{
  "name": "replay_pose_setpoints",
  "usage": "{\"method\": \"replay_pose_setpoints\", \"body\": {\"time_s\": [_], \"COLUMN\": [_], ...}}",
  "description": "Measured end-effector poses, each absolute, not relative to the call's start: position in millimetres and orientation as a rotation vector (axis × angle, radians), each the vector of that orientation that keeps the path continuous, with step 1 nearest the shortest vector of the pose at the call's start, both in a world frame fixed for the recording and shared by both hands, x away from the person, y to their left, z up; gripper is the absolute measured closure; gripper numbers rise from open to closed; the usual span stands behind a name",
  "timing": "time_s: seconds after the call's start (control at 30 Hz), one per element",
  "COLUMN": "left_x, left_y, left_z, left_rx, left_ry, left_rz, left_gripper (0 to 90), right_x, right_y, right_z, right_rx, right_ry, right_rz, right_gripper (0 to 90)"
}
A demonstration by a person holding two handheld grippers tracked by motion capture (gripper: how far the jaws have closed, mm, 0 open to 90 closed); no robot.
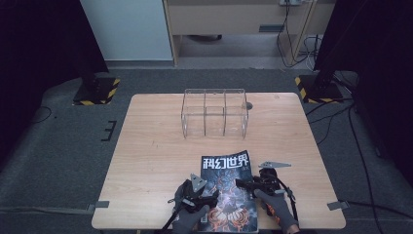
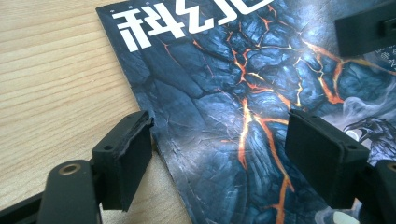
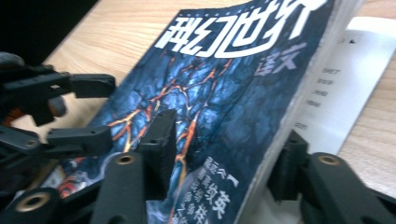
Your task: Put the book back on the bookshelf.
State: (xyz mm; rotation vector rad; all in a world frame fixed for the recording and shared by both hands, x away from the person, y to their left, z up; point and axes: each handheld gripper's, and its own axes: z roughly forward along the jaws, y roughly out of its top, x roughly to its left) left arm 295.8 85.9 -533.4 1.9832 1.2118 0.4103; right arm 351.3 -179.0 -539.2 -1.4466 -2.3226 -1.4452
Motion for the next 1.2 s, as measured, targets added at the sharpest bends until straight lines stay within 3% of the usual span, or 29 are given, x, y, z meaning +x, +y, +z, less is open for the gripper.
{"method": "replay_pose_setpoints", "body": {"time_s": [0.6,1.2], "left_x": [304.9,307.0], "left_y": [107.6,121.4], "left_z": [-529.2,-520.7], "left_rx": [1.913,1.857], "left_ry": [1.28,1.29], "left_rz": [0.398,0.401], "left_gripper": [22.9,24.3], "right_x": [345.6,338.9], "right_y": [-173.3,-169.8], "right_z": [-529.0,-518.7], "right_rx": [-1.461,-1.448], "right_ry": [-2.441,-2.451], "right_rz": [-1.44,-1.502], "right_gripper": [75.6,82.4]}}
